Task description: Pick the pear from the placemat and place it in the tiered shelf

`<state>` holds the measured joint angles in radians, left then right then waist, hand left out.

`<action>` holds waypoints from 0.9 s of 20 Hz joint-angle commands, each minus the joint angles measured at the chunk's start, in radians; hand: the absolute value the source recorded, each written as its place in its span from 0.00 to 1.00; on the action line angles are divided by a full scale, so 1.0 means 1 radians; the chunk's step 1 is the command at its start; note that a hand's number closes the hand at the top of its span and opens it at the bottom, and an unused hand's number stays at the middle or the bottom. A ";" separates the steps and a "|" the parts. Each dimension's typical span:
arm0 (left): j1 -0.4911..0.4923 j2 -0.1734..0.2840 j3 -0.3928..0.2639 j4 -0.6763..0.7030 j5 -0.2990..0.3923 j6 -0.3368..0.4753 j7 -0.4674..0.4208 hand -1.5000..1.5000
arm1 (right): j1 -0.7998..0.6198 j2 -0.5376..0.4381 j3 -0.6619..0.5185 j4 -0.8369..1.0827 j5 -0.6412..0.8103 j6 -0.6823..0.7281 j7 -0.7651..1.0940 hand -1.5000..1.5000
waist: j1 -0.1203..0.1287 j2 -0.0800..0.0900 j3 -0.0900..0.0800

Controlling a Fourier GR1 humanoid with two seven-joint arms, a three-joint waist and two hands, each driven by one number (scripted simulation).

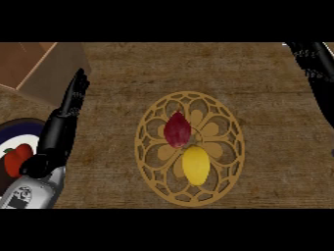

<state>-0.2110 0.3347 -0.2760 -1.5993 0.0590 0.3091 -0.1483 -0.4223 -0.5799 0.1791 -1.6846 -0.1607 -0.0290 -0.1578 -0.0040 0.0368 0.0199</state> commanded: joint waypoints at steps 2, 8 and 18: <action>-0.041 0.028 0.076 0.059 0.063 -0.049 0.099 0.50 | -0.080 0.070 -0.035 0.188 -0.064 0.016 0.078 1.00 | 0.024 -0.029 -0.020; -0.021 0.001 0.097 0.089 0.175 -0.077 0.230 0.50 | -0.086 0.185 -0.075 0.461 -0.034 -0.245 0.369 1.00 | 0.063 -0.007 -0.022; -0.020 0.016 0.149 0.095 0.209 -0.120 0.316 0.50 | -0.310 0.265 -0.119 0.523 -0.274 0.070 0.403 0.00 | 0.015 -0.037 -0.020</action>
<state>-0.2588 0.3646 -0.1221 -1.4768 0.2763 0.1790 0.1409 -0.6651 -0.2860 0.0420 -1.1636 -0.4182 -0.0418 0.1597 0.0215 0.0074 0.0008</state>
